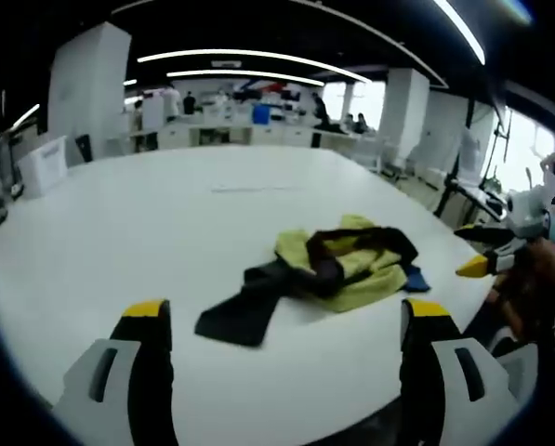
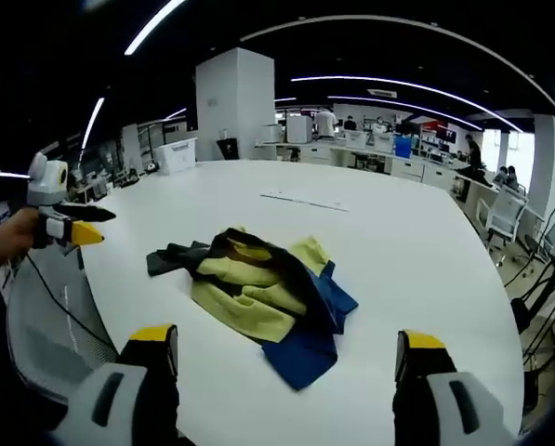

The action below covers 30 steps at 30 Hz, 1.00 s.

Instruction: Fold the garment on the visible template until the final outline fits inside the template.

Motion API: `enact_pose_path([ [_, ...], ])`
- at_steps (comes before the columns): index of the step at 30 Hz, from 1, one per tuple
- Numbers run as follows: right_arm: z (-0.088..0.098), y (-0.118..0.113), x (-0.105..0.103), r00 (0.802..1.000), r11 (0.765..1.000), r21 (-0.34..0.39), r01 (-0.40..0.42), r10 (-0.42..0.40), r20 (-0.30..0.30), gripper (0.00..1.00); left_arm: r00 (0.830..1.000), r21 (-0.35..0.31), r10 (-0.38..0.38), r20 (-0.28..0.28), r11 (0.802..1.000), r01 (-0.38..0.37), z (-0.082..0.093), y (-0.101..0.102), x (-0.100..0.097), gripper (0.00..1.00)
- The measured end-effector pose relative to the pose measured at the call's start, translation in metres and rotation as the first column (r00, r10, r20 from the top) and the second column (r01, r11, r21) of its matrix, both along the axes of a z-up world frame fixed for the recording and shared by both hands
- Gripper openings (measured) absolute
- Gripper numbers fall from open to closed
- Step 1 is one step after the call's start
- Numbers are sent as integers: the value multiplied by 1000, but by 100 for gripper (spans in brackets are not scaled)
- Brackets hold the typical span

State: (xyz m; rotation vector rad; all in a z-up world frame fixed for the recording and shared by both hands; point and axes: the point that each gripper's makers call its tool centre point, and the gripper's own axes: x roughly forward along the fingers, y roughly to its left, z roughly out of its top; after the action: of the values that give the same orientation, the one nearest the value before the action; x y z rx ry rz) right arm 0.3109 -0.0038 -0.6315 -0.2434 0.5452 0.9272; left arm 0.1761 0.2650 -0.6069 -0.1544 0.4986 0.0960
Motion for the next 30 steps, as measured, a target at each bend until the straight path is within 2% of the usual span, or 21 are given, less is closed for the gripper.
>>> enact_pose_path([
  [4, -1, 2, -1, 1000, 1000, 6, 1, -1, -5, 96, 1000, 21, -5, 3, 1000, 5, 1, 2, 1, 98],
  [14, -2, 3, -3, 1000, 1000, 8, -1, 1, -8, 95, 1000, -1, 10, 5, 1000, -10, -3, 6, -1, 97],
  [20, -2, 0, -2, 1000, 1000, -3, 8, -8, -9, 95, 999, 3, 32, 2, 999, -32, -4, 12, -2, 98],
  [30, 2, 0, 0, 1000, 1000, 2, 16, -16, -1, 95, 1000, 5, 28, 8, 1000, -28, -3, 13, -1, 98],
])
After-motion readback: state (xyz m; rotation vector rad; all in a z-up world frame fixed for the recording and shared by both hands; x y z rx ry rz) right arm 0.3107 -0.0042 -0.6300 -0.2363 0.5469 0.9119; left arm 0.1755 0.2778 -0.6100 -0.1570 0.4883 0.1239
